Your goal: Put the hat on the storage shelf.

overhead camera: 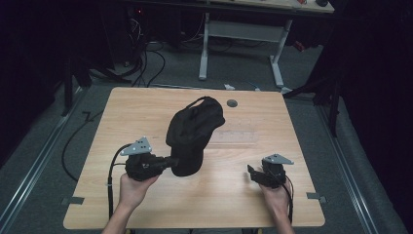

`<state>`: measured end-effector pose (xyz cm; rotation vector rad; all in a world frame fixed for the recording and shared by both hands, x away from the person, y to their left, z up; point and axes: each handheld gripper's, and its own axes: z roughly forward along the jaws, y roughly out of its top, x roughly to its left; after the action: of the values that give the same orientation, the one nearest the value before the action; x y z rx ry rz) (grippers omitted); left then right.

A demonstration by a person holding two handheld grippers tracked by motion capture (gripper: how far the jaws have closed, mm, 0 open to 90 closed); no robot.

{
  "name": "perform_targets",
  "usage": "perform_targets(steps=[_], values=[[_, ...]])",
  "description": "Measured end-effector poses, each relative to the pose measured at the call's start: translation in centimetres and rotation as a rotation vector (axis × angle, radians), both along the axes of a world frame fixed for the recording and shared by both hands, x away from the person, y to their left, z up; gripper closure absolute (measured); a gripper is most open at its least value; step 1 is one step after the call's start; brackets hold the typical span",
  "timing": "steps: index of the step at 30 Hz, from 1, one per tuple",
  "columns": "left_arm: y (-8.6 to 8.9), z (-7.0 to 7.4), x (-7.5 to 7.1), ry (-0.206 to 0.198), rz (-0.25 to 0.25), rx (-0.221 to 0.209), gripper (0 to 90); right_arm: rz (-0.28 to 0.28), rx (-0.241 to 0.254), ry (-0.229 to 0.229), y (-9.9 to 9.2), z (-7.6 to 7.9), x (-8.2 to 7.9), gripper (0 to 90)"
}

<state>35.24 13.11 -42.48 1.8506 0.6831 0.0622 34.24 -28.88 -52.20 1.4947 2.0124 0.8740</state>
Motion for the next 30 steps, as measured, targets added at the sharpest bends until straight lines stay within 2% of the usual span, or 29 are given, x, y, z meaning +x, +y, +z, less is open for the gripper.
perform_targets(steps=[2,4,10,15,21,30], values=[[0.0,0.2,0.1,-0.009,0.014,-0.004,86.8,-0.01,-0.021,0.023,0.0,-0.5,0.1,35.3],[0.1,0.4,0.2,-0.016,0.025,-0.005,86.8,-0.017,-0.013,0.007,-0.2,-0.9,0.0,34.9],[0.4,1.1,0.6,-0.026,0.061,-0.008,86.8,-0.036,-0.02,0.007,-0.1,-0.9,0.0,35.0],[0.5,1.8,1.1,-0.044,0.08,-0.021,86.8,-0.029,-0.017,0.007,-0.1,-0.9,0.0,34.5],[0.3,2.1,2.1,-0.046,0.1,-0.031,86.8,-0.025,-0.02,0.005,-0.1,-0.9,0.0,34.1],[-0.6,2.4,3.5,-0.055,0.114,-0.022,86.8,-0.025,-0.016,0.009,0.0,-0.9,0.0,33.1]])
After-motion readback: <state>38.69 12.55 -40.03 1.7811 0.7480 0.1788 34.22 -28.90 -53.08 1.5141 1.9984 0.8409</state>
